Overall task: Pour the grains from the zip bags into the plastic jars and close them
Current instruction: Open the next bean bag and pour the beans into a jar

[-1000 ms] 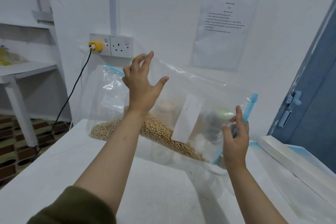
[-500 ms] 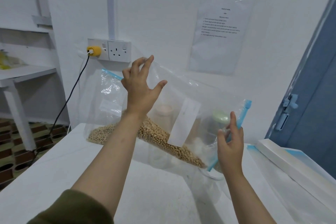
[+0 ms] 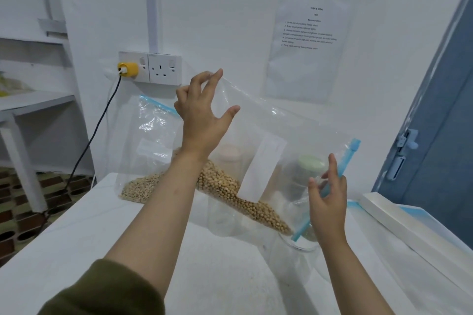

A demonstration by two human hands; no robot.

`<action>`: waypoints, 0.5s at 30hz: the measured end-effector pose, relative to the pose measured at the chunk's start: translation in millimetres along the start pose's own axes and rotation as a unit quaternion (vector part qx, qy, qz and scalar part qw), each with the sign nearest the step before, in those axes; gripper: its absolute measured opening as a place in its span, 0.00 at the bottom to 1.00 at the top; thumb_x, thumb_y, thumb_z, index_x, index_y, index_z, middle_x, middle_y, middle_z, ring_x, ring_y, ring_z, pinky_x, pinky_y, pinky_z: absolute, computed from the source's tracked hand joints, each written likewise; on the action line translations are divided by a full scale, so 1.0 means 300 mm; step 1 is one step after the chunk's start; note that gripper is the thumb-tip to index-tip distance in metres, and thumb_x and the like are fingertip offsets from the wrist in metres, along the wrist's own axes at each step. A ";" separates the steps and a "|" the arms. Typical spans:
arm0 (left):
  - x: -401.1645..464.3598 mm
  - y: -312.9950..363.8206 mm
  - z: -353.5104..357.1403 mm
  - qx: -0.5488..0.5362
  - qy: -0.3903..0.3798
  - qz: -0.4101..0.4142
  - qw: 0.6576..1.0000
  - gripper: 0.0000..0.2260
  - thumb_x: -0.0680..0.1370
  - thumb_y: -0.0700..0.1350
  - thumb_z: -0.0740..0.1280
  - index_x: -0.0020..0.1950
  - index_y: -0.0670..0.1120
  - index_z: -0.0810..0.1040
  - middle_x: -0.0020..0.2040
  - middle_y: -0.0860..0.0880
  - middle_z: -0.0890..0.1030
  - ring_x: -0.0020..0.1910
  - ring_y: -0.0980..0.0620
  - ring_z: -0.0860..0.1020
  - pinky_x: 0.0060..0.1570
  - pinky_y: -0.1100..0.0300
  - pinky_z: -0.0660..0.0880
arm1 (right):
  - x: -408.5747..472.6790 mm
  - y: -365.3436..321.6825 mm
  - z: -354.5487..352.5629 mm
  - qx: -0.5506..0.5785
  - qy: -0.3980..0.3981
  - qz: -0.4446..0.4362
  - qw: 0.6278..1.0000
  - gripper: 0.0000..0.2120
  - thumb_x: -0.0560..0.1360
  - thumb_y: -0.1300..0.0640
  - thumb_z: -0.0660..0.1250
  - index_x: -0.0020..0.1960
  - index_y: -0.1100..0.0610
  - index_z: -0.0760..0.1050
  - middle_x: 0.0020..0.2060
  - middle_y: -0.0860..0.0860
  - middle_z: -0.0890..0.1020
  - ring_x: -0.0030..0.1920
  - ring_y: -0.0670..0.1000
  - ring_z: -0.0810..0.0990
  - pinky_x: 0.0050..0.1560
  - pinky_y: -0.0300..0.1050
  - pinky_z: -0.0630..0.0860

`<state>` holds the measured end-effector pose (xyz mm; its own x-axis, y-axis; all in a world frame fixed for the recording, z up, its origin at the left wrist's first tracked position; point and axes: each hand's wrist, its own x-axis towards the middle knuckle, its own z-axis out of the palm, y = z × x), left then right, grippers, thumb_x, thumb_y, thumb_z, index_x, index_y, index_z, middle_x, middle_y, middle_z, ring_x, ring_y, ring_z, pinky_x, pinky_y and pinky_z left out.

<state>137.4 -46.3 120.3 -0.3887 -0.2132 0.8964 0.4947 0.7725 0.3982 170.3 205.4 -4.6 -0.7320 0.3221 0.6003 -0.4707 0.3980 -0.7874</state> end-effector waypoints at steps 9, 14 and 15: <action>0.018 -0.001 0.009 -0.004 -0.005 0.005 1.000 0.32 0.71 0.57 0.74 0.73 0.53 0.71 0.67 0.51 0.71 0.61 0.49 0.63 0.57 0.57 0.59 | 0.008 0.009 0.000 0.008 0.000 -0.005 1.000 0.30 0.81 0.56 0.63 0.77 0.34 0.56 0.51 0.49 0.69 0.52 0.38 0.73 0.58 0.38 0.71; 0.021 -0.005 0.013 -0.004 -0.006 0.004 1.000 0.32 0.71 0.57 0.74 0.73 0.53 0.71 0.67 0.51 0.71 0.61 0.48 0.64 0.57 0.57 0.58 | 0.012 0.017 0.000 0.006 0.006 -0.011 1.000 0.31 0.81 0.56 0.63 0.77 0.34 0.55 0.51 0.50 0.70 0.52 0.36 0.72 0.54 0.31 0.69; 0.022 -0.006 0.014 -0.005 -0.006 0.005 1.000 0.32 0.71 0.57 0.74 0.73 0.53 0.71 0.67 0.51 0.71 0.61 0.48 0.64 0.57 0.57 0.58 | 0.012 0.017 0.000 0.006 0.007 -0.012 1.000 0.31 0.81 0.56 0.63 0.77 0.35 0.56 0.51 0.49 0.69 0.52 0.36 0.72 0.53 0.30 0.69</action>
<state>130.7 -46.5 124.6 -0.3928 -0.1986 0.8979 0.5055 0.7690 0.3912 165.3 208.6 -6.2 -0.7141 0.3247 0.6202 -0.4937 0.3945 -0.7750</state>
